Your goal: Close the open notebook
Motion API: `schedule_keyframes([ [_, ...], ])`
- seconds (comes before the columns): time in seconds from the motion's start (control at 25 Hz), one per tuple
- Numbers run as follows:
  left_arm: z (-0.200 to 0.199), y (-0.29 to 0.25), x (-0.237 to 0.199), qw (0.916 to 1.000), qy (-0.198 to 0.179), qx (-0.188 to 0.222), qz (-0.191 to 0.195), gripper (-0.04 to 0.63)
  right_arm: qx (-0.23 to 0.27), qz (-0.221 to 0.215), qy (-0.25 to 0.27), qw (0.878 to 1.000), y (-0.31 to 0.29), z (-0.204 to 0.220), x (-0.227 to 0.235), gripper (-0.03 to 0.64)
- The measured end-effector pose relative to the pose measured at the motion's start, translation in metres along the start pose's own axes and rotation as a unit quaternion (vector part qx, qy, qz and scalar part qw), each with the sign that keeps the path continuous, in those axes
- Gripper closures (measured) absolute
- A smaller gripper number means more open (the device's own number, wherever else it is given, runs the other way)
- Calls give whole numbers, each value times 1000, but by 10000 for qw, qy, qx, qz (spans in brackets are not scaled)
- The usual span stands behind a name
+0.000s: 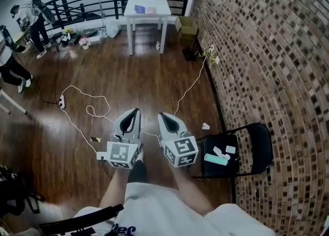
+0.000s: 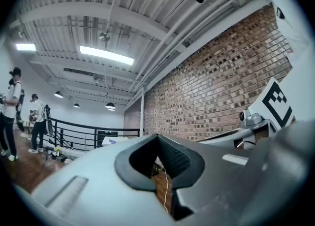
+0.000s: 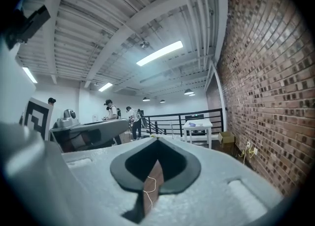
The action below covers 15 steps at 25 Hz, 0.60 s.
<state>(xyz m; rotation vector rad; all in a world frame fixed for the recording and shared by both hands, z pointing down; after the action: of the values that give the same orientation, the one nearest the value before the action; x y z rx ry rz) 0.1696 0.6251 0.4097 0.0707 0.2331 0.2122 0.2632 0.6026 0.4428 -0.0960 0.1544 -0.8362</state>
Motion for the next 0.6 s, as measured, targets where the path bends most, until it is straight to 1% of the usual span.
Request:
schedule_keyframes([
  [0.12, -1, -47, -43, 9997, -214, 88, 35, 580, 39, -75, 129, 9999, -60, -12, 18, 630],
  [0.24, -14, -87, -91, 9991, -412, 107, 77, 580, 101, -59, 250, 9996, -124, -34, 29, 630],
  [0.44, -45, -135, -170, 9991, -367, 206, 14, 580, 133, -172, 356, 9991, -219, -62, 30, 630],
  [0.6, -38, -168, -212, 9998, -176, 83, -71, 580, -71, -224, 348, 9991, -267, -56, 39, 630],
])
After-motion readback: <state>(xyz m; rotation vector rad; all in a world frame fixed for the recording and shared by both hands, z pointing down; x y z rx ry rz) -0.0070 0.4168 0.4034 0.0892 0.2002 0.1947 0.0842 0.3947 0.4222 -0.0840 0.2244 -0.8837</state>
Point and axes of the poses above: the fingertips, and each gripper's own axes: y backward along the fingers, x to its right, z out of its underside, the point moved 2 cm from there along y, backward along the fingers, and after that the axes turned 11 degrees about y, right-handed, at the moved point
